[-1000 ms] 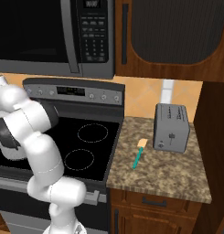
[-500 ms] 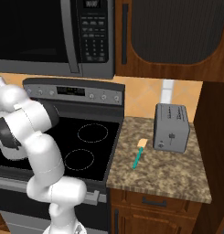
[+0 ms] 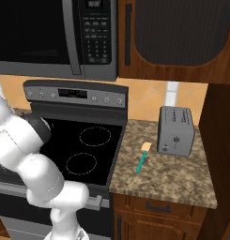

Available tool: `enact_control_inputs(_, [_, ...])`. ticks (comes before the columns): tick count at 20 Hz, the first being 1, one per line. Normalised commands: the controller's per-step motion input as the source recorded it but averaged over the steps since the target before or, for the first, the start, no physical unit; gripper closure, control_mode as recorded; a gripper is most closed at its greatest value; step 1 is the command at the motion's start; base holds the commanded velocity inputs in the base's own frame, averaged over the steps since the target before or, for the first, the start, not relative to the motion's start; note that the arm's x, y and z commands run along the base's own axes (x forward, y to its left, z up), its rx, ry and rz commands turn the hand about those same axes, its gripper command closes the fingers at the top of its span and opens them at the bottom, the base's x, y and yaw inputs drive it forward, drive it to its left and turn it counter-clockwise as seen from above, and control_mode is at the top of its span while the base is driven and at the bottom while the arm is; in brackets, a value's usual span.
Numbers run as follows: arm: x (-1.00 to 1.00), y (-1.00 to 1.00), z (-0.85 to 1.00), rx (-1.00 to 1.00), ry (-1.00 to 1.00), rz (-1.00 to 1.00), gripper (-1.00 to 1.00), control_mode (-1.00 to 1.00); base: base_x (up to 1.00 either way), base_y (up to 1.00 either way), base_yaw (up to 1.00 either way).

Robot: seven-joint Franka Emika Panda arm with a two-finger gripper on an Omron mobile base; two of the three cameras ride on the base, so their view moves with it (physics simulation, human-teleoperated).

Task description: Put the lemon and carrot in the pot. Retrieve the spatula and lightly stir the vegetables in the pot.

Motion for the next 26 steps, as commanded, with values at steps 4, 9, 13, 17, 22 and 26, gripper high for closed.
enact_control_inputs(4, [-0.68,-0.97,0.13,0.00,-0.07,-0.01,-1.00,-1.00,0.00,0.00,0.00])
enact_control_inputs(9, [-0.17,-1.00,0.00,0.10,0.03,-0.09,-1.00,-1.00,0.00,0.00,0.00])
enact_control_inputs(13, [0.05,-1.00,0.00,0.19,0.17,-0.19,-1.00,-1.00,0.00,0.00,0.00])
enact_control_inputs(17, [0.17,-1.00,0.00,0.20,0.24,-0.30,-1.00,-1.00,0.00,0.00,0.00])
enact_control_inputs(22, [0.14,-1.00,0.00,0.17,0.26,-0.43,-1.00,-1.00,0.00,0.00,0.00])
enact_control_inputs(26, [0.03,-0.96,-0.01,0.10,0.15,-0.64,-1.00,-1.00,0.00,0.00,0.00])
